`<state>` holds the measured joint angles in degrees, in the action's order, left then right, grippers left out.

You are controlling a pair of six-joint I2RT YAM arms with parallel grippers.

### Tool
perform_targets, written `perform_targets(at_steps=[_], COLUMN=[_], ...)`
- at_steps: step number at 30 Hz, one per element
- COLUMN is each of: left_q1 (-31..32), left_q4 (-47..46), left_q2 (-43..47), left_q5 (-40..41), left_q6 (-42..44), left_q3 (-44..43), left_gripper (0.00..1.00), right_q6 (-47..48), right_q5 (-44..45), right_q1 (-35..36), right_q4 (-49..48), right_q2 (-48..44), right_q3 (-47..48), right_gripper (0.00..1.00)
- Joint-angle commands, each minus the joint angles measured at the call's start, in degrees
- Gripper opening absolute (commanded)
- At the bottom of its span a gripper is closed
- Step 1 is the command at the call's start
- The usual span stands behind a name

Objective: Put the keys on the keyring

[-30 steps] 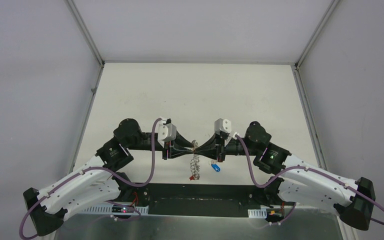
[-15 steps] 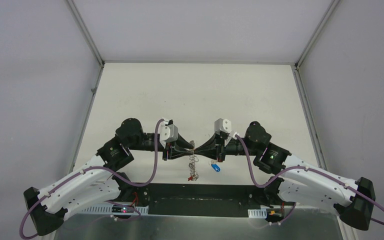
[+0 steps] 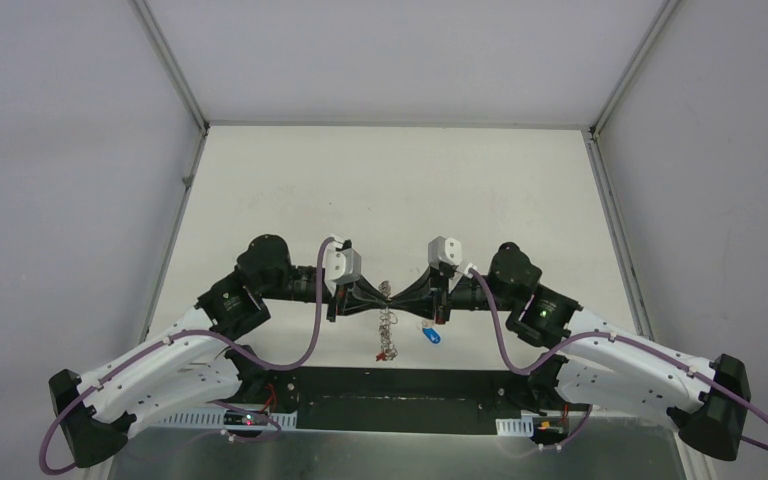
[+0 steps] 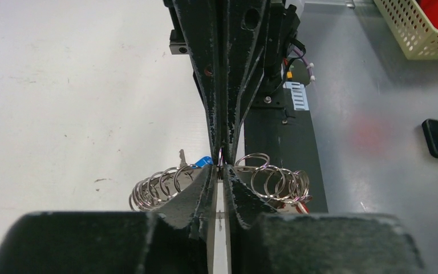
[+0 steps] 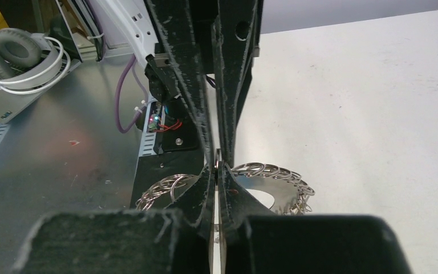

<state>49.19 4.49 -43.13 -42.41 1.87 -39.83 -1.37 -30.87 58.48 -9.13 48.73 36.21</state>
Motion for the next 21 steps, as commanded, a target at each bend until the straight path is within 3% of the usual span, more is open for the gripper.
perform_targets(at_steps=[1, 5, 6, 9, 13, 14, 15, 21], left_q1=[0.78, 0.81, 0.75, 0.82, 0.77, 0.77, 0.76, 0.82], left_q4=[-4.12, -3.84, -3.67, -2.67, 0.69, 1.90, 2.82, 3.33], left_q2=[0.29, 0.57, 0.57, 0.90, 1.74, 2.02, 2.52, 8.61], left_q5=[-0.11, 0.53, 0.65, 1.45, 3.16, 3.73, 4.04, 0.62], left_q6=[-0.68, -0.81, -0.77, 0.24, 3.98, 5.61, 7.45, 26.37], left_q3=[-2.03, -1.59, -1.52, -1.69, -2.71, -3.08, -3.29, -0.60], left_gripper=[0.01, 0.00, 0.00, 0.00, 0.00, 0.00, 0.00, 0.00], right_q6=[-0.24, -0.44, -0.50, -0.50, -1.28, -2.12, -2.43, -1.99], right_q5=[-1.04, -0.43, -0.34, 0.00, 2.14, 3.61, 4.72, 9.70], right_q1=[0.31, 0.24, 0.30, 0.24, 0.19, 0.22, 0.23, 0.23], right_q4=[-4.28, -4.32, -4.31, -4.24, -3.86, -3.90, -4.25, -4.43], right_q2=[0.06, -0.16, -0.14, -0.51, -2.11, -2.84, -3.77, -9.10], right_q3=[2.30, 2.16, 2.17, 2.25, 1.93, 1.67, 1.15, -1.79], right_gripper=[0.00, 0.00, 0.05, 0.26, 0.66, 0.83, 0.89, 0.98])
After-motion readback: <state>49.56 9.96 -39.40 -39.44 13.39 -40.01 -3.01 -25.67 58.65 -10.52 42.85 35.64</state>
